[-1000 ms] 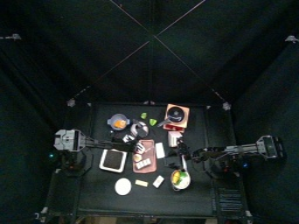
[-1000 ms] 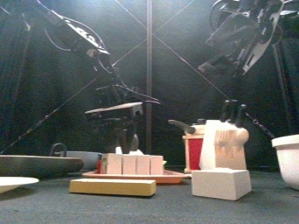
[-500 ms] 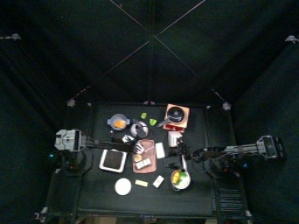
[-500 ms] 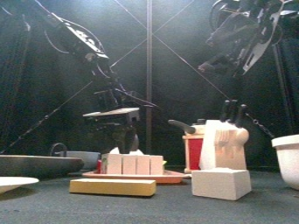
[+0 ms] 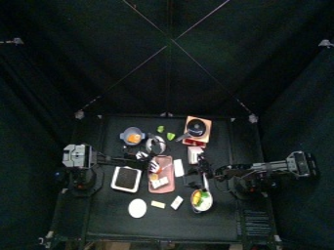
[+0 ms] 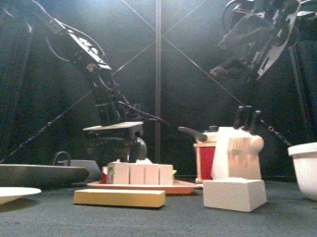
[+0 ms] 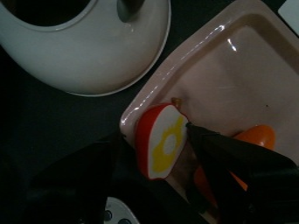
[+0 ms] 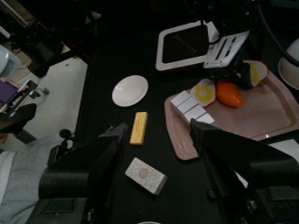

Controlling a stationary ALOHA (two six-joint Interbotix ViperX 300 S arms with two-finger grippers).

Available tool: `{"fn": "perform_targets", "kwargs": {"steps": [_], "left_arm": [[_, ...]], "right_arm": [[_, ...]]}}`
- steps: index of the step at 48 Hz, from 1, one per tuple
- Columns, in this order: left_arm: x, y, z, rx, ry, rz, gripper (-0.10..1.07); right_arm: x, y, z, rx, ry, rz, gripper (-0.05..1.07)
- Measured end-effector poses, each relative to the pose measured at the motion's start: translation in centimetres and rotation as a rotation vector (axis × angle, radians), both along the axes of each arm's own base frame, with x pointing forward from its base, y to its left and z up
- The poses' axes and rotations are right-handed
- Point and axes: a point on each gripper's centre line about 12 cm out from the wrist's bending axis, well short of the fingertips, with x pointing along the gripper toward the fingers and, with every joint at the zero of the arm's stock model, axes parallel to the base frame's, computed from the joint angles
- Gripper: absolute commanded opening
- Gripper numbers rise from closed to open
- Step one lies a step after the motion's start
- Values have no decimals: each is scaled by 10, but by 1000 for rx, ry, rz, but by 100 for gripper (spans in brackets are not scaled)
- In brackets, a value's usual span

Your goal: Grab apple half

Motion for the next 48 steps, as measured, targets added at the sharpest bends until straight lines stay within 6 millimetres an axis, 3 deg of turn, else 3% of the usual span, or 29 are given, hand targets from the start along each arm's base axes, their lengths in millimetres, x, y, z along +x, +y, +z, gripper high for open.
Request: {"fn": "perform_targets", "kwargs": {"steps": [22, 36, 48], "left_arm": [[0, 0, 9, 4, -20, 1, 61], [-3, 1, 31, 30, -53, -1, 61], [-4, 2, 32, 43, -43, -2, 61]], "right_arm": [[0, -1, 0, -1, 1, -3, 91], [-1, -1, -1, -1, 2, -3, 91], [-1, -1, -1, -1, 2, -3, 91]]}}
